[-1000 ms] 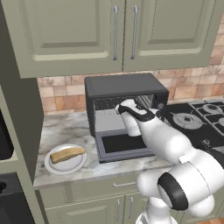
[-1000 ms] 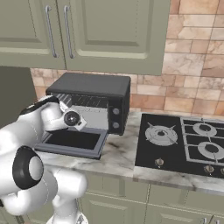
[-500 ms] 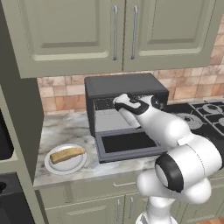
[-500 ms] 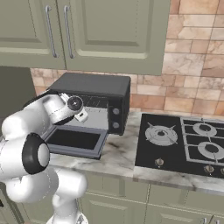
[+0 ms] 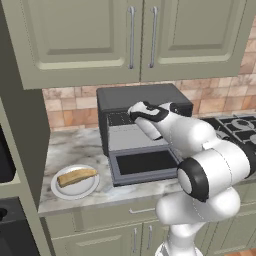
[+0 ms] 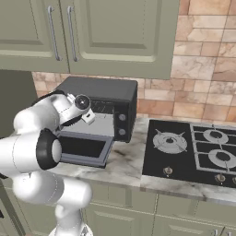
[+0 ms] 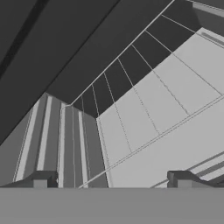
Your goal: Pull the toaster oven rack outwards. Pick up the baguette from the plate and place it on the toaster oven rack. Close the toaster oven door fully and set the temperature to the lowest setting.
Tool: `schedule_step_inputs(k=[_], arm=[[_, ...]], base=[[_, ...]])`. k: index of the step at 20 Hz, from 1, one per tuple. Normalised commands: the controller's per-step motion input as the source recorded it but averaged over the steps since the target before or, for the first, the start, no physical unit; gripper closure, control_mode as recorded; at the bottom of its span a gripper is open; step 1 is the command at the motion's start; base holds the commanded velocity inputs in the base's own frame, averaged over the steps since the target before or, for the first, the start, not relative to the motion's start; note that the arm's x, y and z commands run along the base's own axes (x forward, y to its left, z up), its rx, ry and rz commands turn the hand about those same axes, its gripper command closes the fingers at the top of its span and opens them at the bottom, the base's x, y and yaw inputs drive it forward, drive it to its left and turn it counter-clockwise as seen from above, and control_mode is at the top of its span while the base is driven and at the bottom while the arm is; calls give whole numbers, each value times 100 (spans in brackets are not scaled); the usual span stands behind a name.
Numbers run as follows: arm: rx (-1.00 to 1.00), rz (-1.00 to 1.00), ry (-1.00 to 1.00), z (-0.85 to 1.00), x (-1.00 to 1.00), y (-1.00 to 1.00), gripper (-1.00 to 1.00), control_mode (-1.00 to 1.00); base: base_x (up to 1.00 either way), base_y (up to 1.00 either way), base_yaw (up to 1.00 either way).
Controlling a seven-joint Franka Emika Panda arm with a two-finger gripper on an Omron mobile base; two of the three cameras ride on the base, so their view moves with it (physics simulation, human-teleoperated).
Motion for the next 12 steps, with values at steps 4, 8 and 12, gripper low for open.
schedule_step_inputs(k=[4,8,12], arm=[[0,0,0,-38,2,0,-100,-100],[0,0,-10,-69,10,0,-100,-100],[0,0,-14,-57,-2,0,-100,-100]], base=[[0,0,0],[0,0,0],[0,0,0]])
